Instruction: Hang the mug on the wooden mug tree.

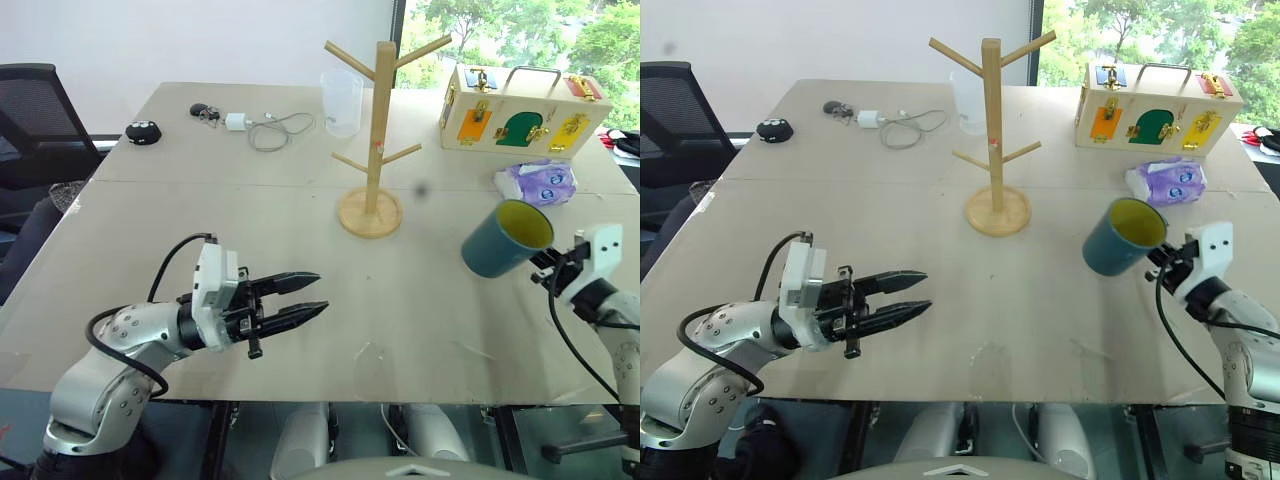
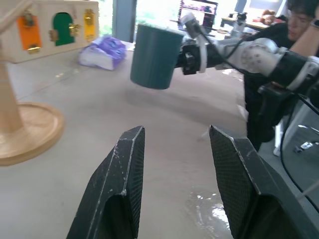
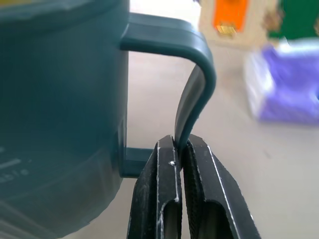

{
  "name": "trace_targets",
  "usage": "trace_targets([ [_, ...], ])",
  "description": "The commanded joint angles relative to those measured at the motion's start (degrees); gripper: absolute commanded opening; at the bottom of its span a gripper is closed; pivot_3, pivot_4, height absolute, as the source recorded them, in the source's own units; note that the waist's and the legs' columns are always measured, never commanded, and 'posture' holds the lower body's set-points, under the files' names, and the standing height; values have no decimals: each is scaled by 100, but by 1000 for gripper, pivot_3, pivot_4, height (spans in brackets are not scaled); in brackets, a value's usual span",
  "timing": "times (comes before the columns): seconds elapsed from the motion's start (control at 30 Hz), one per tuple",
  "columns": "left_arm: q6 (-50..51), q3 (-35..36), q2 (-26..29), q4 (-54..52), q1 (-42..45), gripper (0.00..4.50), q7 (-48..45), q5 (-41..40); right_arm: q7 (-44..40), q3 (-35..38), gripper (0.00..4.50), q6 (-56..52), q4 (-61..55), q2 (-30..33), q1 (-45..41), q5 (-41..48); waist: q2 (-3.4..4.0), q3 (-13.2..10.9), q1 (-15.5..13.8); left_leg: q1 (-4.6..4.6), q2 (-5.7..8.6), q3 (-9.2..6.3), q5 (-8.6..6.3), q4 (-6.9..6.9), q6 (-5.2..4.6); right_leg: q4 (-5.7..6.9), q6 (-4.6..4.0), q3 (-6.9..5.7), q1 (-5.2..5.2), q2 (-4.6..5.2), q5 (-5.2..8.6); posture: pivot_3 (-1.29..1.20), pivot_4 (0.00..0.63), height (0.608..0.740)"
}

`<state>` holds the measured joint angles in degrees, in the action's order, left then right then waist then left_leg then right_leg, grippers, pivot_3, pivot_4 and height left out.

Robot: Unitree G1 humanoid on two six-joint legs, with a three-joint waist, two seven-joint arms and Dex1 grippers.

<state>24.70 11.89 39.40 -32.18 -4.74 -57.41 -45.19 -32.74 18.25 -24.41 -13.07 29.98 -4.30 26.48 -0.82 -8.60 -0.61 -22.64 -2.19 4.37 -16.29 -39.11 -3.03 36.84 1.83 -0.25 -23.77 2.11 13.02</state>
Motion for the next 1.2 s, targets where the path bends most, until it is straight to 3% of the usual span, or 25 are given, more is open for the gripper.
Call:
trace_targets([
  [0.03,-330,408,-276,21,-45,2083,415,53,441,-415,23,-544,-1190,29,-350,45,0,0,0,0,0,0,0,0,0,0,0,0,0,1,0,0,150,740],
  [0.3,-866,950,-487,478,-509,2083,500,360,1798,-2056,23,-2876,-2584,-184,-2283,-410,-2,0,56,-7,-2,-7,2,1,3,2,-3,-11,-9,7,0,0,150,740],
  [0.53,-852,939,-457,466,-454,2083,602,348,2490,-2613,23,-4423,-2686,-660,-3483,-677,-3,0,-2,-22,11,-10,15,1,26,-6,-4,-29,-11,55,0,0,150,740],
  [0.83,-786,858,-491,213,-429,2083,847,245,2513,-2929,23,-4789,-2411,-862,-3856,-885,-2,0,87,-24,9,-14,5,4,10,-4,-3,-36,-12,52,-1,0,150,740],
  [0.97,-784,1234,-415,67,-551,2083,580,-333,2500,-2989,23,-4794,-2287,-1036,-4016,-952,-3,-1,161,-24,10,-12,4,4,7,-4,-2,-34,-13,53,-1,0,150,740],
  [1.2,-382,2077,205,405,-628,2083,155,-1058,2405,-3003,23,-4778,-1947,-1319,-4403,-1001,-1,-3,172,-24,5,-14,10,13,18,-1,-2,-36,-24,41,-1,0,150,740],
])
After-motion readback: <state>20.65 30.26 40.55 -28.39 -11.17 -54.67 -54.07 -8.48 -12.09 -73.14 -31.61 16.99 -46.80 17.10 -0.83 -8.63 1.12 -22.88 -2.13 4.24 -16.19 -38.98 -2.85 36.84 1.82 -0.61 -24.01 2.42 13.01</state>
